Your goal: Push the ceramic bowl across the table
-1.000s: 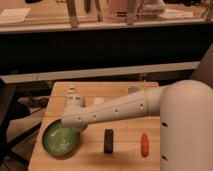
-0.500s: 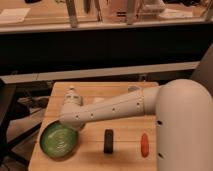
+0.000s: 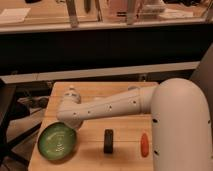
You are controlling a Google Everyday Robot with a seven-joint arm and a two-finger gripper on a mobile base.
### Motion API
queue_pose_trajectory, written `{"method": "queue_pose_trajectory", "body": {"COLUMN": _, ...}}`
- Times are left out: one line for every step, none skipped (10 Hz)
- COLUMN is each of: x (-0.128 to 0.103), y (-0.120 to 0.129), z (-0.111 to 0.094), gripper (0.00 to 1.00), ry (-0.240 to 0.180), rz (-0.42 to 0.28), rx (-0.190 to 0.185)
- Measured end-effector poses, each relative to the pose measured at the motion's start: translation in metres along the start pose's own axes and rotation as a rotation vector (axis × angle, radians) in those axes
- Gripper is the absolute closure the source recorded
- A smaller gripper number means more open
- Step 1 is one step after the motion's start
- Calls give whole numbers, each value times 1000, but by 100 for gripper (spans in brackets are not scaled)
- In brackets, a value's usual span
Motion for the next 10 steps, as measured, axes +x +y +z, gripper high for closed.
{"method": "queue_pose_trajectory", "body": {"x": -1, "y": -2, "z": 1, "gripper": 97, "ry": -5, "rz": -10, "rx": 1}}
{"method": "queue_pose_trajectory", "body": {"x": -2, "y": -5, "z": 1, "gripper": 97, "ry": -14, "rz": -28, "rx": 3}}
{"method": "queue_pose_trajectory", "body": {"x": -3, "y": -7, "z": 2, "gripper": 97, "ry": -22, "rz": -42, "rx": 4}}
{"method": "queue_pose_trajectory", "body": {"x": -5, "y": -11, "z": 2, "gripper": 97, "ry": -28, "rz": -56, "rx": 6}}
{"method": "queue_pose_trajectory", "body": {"x": -6, "y": -13, "z": 2, "gripper": 97, "ry": -34, "rz": -67, "rx": 8}}
{"method": "queue_pose_trajectory", "body": {"x": -7, "y": -13, "z": 3, "gripper": 97, "ry": -43, "rz": -78, "rx": 10}}
{"method": "queue_pose_trajectory", "body": {"x": -7, "y": -15, "z": 3, "gripper": 97, "ry": -50, "rz": -89, "rx": 12}}
{"method": "queue_pose_trajectory", "body": {"x": -8, "y": -17, "z": 3, "gripper": 97, "ry": -55, "rz": -99, "rx": 14}}
{"method": "queue_pose_trajectory", "body": {"x": -10, "y": -21, "z": 4, "gripper": 97, "ry": -64, "rz": -113, "rx": 17}}
{"method": "queue_pose_trajectory", "body": {"x": -11, "y": -23, "z": 4, "gripper": 97, "ry": -70, "rz": -124, "rx": 18}}
